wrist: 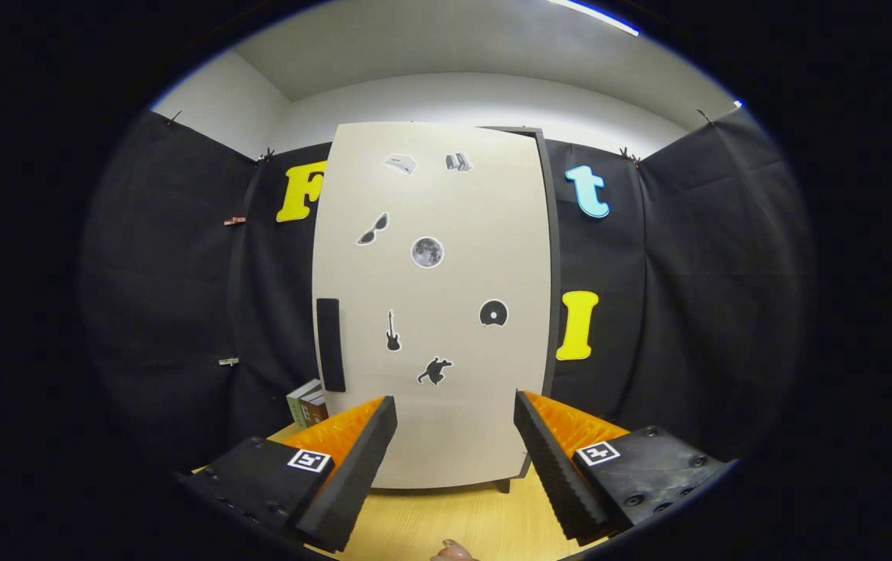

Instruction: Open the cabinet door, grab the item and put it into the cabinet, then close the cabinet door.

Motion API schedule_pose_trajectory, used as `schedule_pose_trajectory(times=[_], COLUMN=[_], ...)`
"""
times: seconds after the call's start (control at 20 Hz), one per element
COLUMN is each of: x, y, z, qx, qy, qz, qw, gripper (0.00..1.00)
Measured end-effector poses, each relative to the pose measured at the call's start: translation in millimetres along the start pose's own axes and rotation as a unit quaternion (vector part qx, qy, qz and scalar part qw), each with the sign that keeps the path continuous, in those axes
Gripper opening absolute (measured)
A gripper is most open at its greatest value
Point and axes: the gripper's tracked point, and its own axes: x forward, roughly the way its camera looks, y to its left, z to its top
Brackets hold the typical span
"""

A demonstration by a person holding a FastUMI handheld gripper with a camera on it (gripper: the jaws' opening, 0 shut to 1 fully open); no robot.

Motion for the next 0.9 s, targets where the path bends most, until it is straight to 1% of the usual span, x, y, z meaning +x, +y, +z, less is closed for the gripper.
schedule_pose_trajectory(times=[0.3, 0.9], x=[2, -1], y=[4, 11], z=[0, 1], qx=[-0.007, -0.007], qy=[-0.001, -0.003], qz=[0.001, 0.016], qw=[1.0, 1.0], gripper=[0.98, 0.98])
